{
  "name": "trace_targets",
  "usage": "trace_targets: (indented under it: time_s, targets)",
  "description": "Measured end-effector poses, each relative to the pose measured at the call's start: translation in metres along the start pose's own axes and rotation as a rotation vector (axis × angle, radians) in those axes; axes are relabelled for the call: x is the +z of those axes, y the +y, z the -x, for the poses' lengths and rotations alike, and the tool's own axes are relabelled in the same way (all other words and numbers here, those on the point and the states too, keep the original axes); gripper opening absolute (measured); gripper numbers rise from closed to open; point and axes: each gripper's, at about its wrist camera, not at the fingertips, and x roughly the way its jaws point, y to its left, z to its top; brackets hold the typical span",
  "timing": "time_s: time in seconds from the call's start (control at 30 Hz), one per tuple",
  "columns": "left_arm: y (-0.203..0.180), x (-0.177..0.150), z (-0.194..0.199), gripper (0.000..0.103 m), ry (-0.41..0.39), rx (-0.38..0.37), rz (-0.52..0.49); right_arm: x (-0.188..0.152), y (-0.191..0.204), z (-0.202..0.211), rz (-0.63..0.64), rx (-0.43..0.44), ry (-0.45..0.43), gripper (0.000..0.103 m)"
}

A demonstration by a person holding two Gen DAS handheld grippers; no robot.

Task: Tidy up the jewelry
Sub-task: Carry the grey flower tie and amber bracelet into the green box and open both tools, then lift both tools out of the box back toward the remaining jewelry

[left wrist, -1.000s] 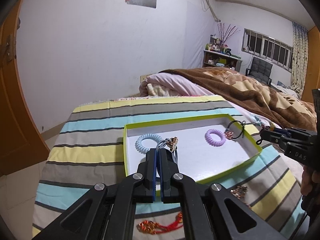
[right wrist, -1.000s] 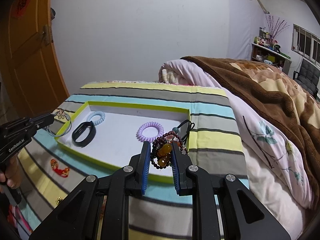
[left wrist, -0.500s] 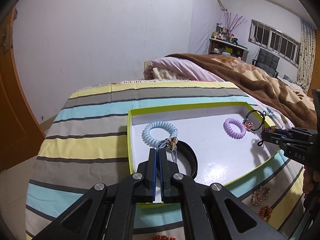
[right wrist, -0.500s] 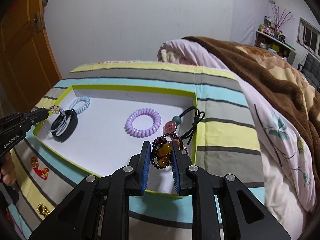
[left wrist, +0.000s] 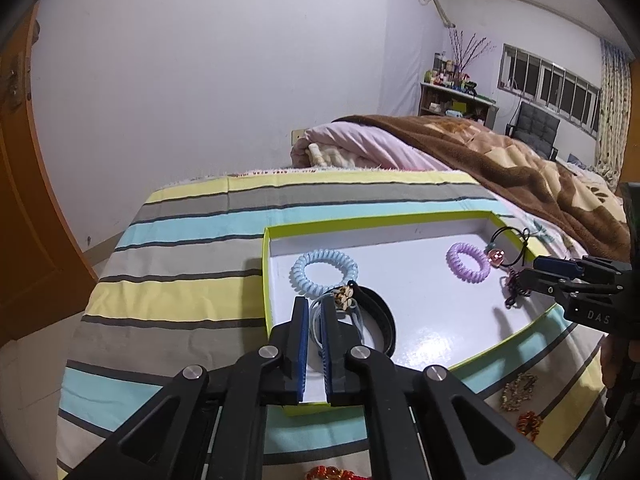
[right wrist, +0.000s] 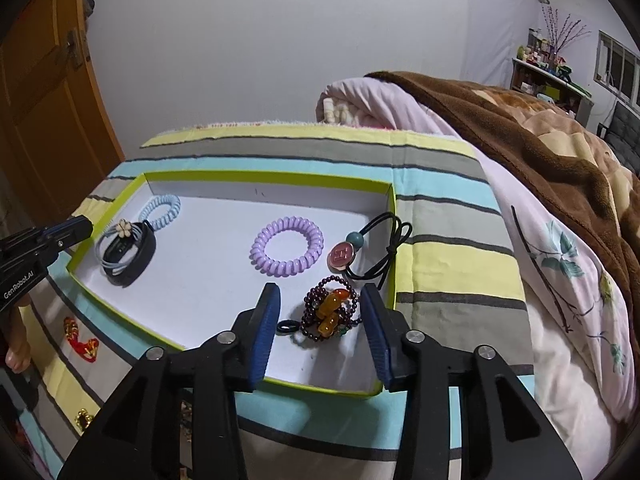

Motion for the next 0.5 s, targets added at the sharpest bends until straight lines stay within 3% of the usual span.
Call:
trace_targets:
  time_s: [0.5]
  targets:
    - [0.006, -0.01, 0.044, 0.005, -0.056, -0.016, 0.025, -0.012, 0.002, 0.043, -0.021, 0.025, -0.062, 0.043]
